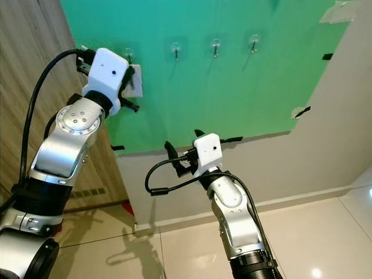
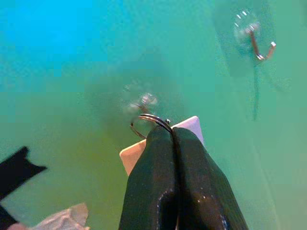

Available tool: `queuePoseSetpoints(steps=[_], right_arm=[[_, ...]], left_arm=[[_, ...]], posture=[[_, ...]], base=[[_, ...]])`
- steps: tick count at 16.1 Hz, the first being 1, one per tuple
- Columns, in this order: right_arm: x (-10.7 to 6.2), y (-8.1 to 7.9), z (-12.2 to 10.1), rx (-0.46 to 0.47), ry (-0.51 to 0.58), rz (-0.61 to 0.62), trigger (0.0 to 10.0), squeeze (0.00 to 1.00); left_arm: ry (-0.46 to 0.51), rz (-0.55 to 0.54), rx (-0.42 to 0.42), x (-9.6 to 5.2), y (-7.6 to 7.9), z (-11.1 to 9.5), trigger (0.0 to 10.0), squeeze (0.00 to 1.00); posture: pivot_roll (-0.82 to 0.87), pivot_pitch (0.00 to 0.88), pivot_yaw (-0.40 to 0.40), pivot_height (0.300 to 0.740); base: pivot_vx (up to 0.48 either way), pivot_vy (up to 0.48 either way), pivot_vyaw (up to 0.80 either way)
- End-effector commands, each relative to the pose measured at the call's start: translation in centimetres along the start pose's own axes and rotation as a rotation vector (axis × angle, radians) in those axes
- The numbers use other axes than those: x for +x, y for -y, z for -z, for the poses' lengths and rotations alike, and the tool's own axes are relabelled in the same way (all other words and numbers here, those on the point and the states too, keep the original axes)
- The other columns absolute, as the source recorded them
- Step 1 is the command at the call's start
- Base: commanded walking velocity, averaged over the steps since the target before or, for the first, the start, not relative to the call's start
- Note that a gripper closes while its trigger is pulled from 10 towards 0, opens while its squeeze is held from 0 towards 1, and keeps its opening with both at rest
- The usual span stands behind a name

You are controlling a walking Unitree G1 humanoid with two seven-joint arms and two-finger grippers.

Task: Hang keys on a hook

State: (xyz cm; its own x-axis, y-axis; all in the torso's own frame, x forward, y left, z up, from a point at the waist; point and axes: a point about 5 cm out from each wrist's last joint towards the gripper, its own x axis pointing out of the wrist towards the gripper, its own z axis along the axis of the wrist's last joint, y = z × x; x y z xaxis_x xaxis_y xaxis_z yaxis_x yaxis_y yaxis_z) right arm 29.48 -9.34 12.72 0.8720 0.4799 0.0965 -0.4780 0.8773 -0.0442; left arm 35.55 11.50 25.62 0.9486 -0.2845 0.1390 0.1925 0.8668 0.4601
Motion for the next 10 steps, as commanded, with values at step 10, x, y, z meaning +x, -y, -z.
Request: queuePoseSetpoints(steps=[10], right_arm=[[0.24, -0.28, -0.65, -0.002, 0.027, -0.009, 10.0, 0.00]], left_arm=[[-0.025, 0.057, 0.063, 0.83, -0.41, -0.42, 10.0, 0.00]], posture=[[-0.11, 0.000, 0.051, 0.740]], base=[[0.000, 0.000, 0.00]])
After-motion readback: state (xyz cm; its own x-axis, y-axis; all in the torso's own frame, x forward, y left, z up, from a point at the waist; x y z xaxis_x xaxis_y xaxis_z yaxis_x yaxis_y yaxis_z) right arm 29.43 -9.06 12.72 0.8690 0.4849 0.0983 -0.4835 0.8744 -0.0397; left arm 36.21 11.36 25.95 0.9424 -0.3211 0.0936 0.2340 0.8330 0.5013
